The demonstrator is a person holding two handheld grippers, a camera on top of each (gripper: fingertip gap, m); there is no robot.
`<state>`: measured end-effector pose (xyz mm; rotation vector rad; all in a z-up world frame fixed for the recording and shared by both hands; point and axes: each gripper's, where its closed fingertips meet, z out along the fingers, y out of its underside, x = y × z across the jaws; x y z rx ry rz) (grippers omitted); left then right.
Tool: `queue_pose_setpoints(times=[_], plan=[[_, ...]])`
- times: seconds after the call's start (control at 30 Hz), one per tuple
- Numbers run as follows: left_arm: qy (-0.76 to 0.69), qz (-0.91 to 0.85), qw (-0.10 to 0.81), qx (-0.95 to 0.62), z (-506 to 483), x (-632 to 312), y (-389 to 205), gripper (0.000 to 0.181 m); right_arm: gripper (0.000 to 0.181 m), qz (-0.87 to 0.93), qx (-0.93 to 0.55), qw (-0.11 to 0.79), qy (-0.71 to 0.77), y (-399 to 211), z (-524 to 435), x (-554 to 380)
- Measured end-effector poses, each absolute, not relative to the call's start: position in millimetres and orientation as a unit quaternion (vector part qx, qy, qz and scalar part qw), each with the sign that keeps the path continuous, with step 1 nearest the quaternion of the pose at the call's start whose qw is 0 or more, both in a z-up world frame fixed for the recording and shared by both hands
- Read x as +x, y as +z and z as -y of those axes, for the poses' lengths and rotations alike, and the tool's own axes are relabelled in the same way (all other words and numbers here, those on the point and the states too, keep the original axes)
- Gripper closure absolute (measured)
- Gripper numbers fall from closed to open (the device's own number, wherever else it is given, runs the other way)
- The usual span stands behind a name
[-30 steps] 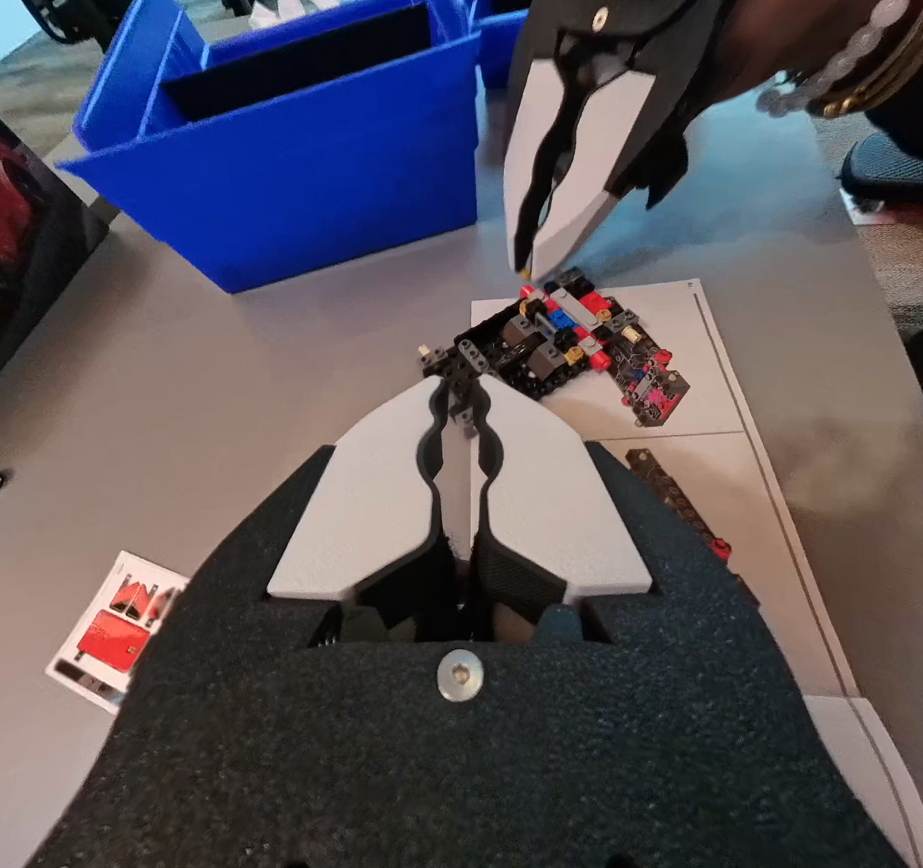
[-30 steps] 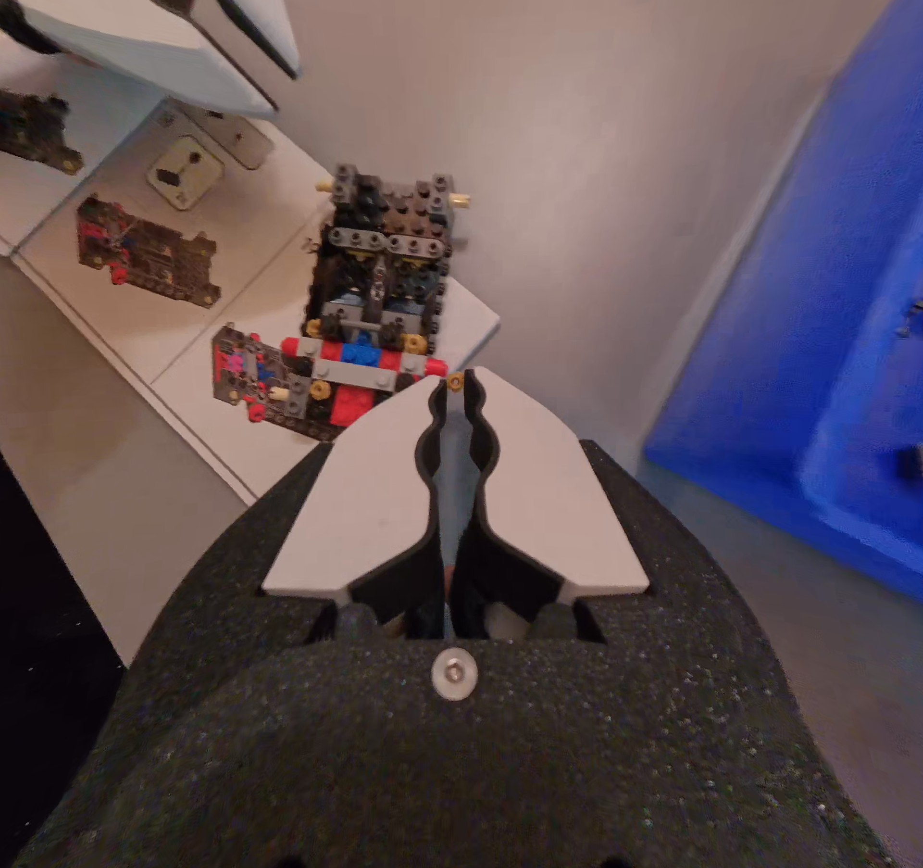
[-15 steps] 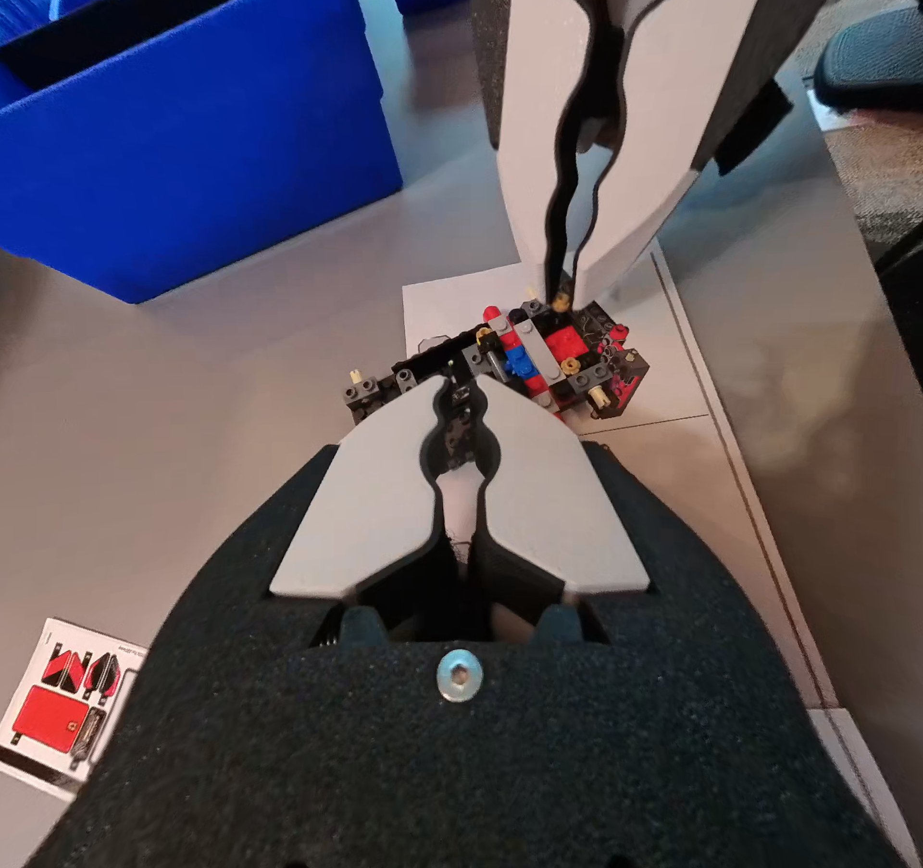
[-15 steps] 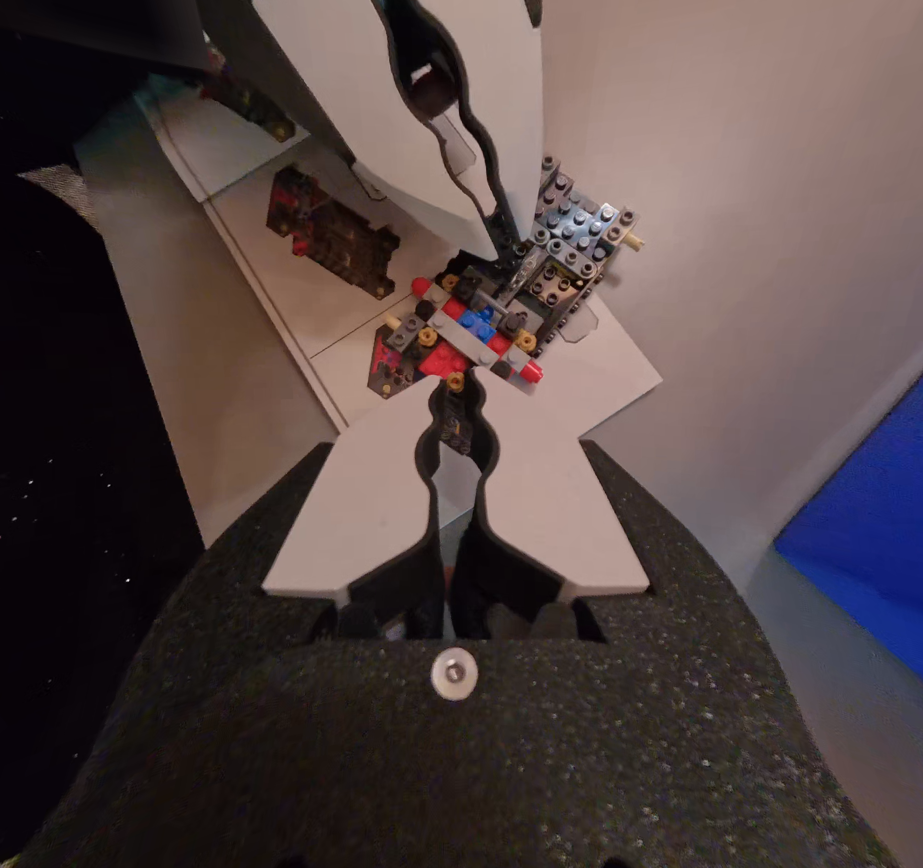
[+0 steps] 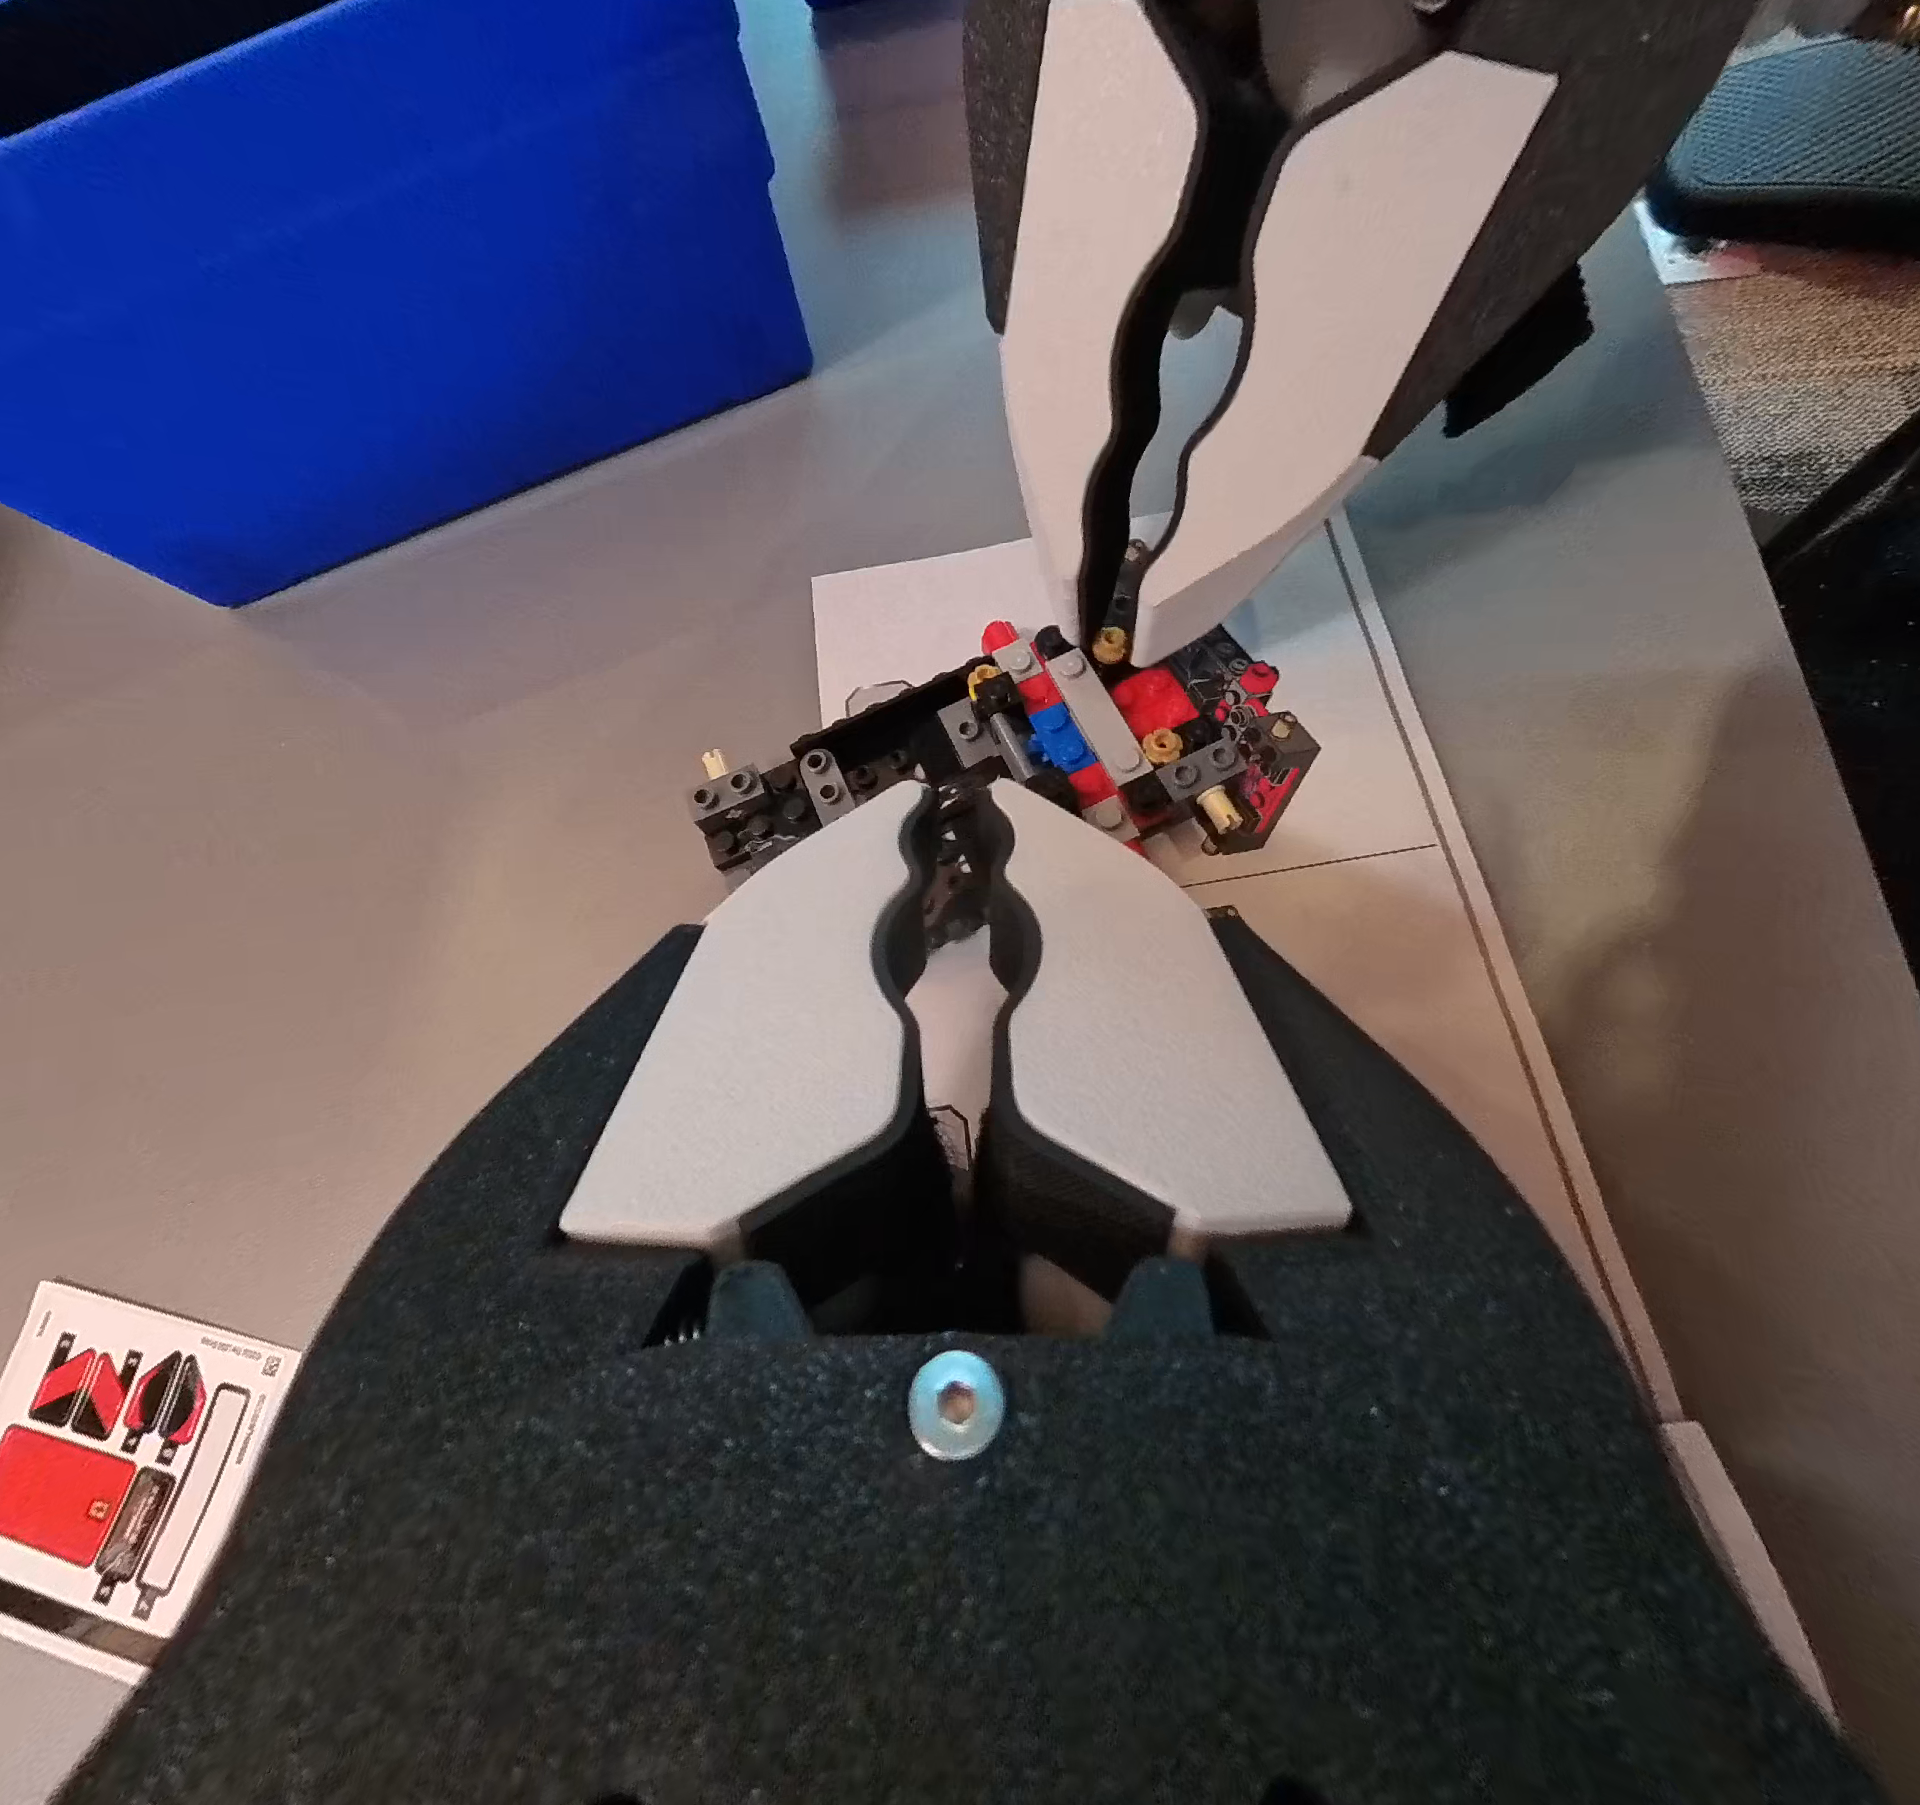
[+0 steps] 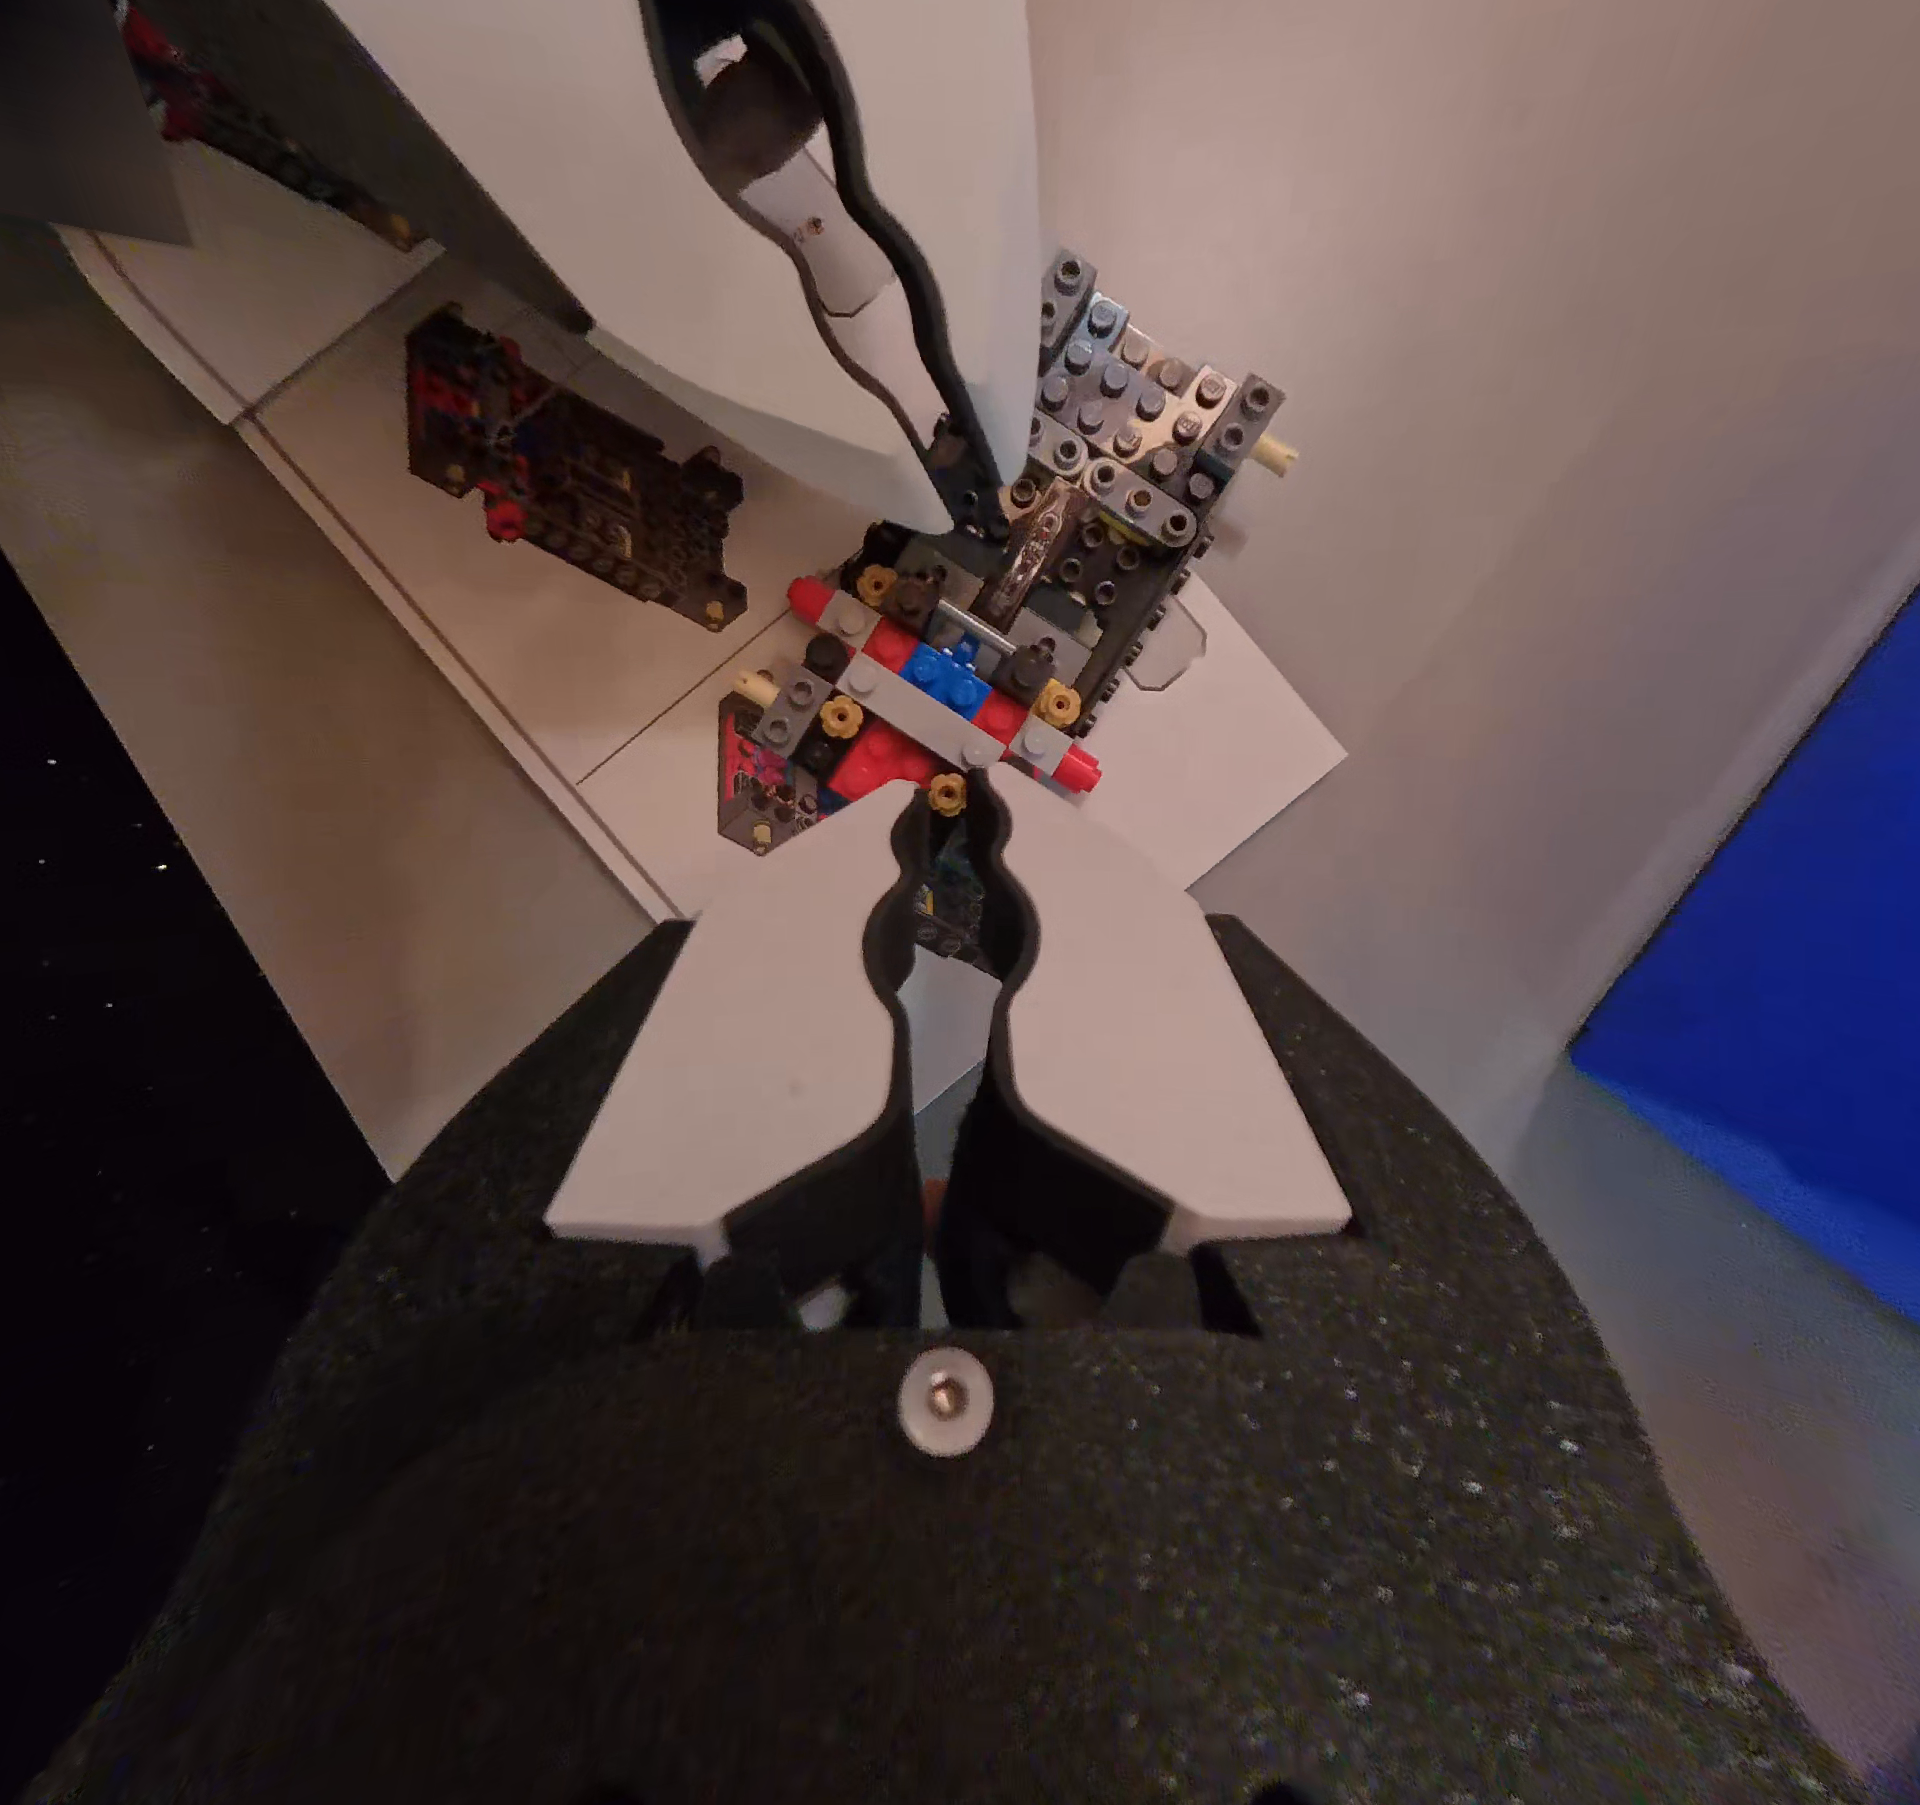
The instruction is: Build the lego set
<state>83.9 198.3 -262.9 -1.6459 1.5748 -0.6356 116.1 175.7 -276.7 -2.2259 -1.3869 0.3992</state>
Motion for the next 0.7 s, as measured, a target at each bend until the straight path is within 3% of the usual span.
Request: queue_pose_setpoints(times=[0.7], plan=[[-0.252, -0.622, 0.369, -0.643, -195.6, 82.6, -265.3, 0.175, 0.17, 0.509, -0.812, 0.259, 0.12, -278.1, -177.3, 116.2]])
